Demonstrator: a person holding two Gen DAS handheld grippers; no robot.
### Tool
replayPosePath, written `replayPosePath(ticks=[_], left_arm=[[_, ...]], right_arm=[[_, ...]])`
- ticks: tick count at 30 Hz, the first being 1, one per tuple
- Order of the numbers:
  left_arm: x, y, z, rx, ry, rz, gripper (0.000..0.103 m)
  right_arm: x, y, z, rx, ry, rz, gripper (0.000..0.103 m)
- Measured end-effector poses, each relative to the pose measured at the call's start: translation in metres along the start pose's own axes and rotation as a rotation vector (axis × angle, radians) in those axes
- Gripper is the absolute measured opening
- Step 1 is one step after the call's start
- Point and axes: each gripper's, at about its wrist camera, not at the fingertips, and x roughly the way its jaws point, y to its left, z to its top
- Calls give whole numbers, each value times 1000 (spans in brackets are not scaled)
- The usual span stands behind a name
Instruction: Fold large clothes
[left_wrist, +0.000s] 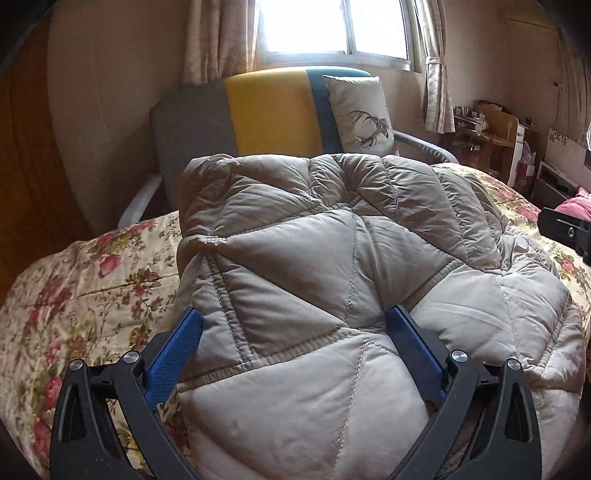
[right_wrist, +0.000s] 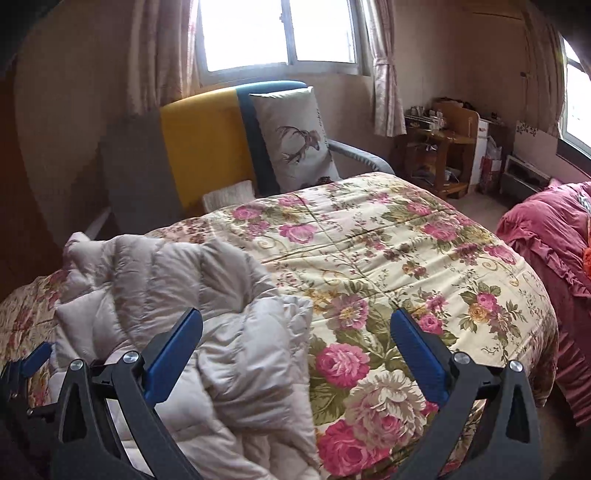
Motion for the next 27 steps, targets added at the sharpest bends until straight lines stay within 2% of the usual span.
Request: replayPosePath(ticks=[1, 3, 4, 7, 10, 12, 15, 18, 22, 27], left_arm=[[-1, -1, 0, 3, -4, 1, 99], [-2, 3, -1, -4, -9, -8, 99], [-4, 5, -2, -12, -9, -23, 99], [-15, 21, -4, -86, 11, -84, 99], [-25, 36, -13, -171, -15, -40, 99], [-17, 36, -19, -180, 25, -82, 99], [-8, 33, -21, -177, 57, -102, 99], [-6, 32, -21, -170, 66, -108, 99], [-9, 29, -23, -167, 49, -83, 99], [-15, 20, -22, -106, 17, -27, 99]], right_arm=[[6, 7, -4, -28, 17, -11, 101], [28, 18, -17, -88, 54, -98, 101], [37, 18, -25, -105, 49, -106, 101], [48, -3, -43, -2, 42, -71, 101], [47, -14, -48, 52, 48, -42, 101], [45, -14, -48, 53, 43, -36, 101], [42, -16, -46, 59, 56, -23, 101], [26, -21, -33, 80, 86, -15, 101], [-5, -5, 2, 40, -21, 39, 101], [35, 44, 39, -130, 28, 41, 101]])
